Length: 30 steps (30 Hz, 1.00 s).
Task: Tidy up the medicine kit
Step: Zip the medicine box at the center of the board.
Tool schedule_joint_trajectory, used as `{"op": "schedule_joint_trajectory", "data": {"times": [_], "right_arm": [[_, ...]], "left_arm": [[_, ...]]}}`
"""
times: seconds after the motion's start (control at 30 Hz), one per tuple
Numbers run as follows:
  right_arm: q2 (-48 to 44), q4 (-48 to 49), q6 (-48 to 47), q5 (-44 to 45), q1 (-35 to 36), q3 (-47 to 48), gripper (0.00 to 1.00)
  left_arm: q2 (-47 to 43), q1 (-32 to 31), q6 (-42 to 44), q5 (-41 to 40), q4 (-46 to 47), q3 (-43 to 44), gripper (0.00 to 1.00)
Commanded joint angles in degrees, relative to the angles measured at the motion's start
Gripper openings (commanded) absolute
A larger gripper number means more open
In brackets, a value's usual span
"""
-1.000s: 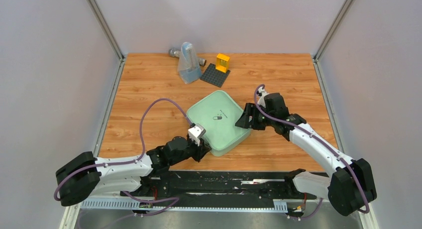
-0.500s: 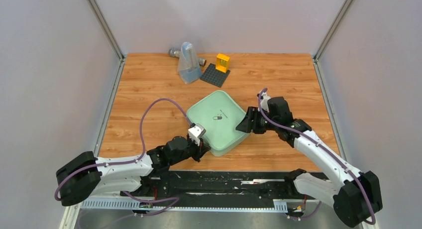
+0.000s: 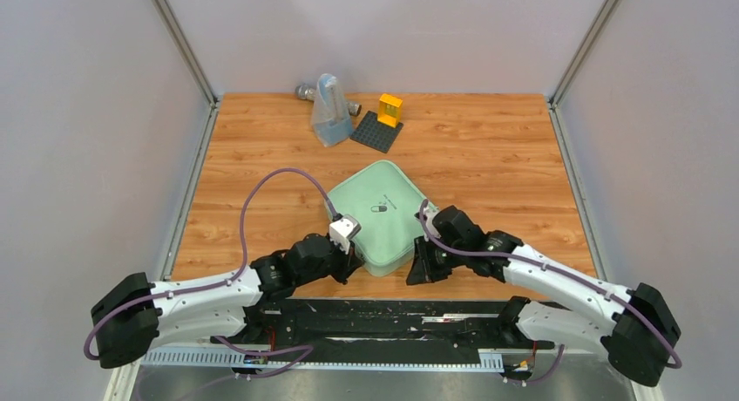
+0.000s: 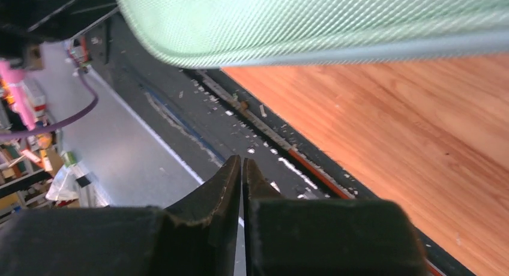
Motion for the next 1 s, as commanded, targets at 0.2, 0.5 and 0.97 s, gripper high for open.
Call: {"op": "schedule_joint_trajectory", "data": {"times": [0.2,0.5,0.97], "right_arm": [[26.2,7.8,-7.3,10.4,0.5,21.8,0.0],[20.6,9.7,-5.3,9.2,0.6,14.0,0.01],[28.5,6.1,-16.0,2.1,-18.6,33.0,0.66]], "left_arm": [[3.4,-9.4,-3.8,4.6,8.4,8.4,0.0],[13.9,-10.3,-10.2,0.4,10.4,8.8,0.0],[7.2,-10.3,-16.3,-1.2,5.1,2.6,0.0]]}}
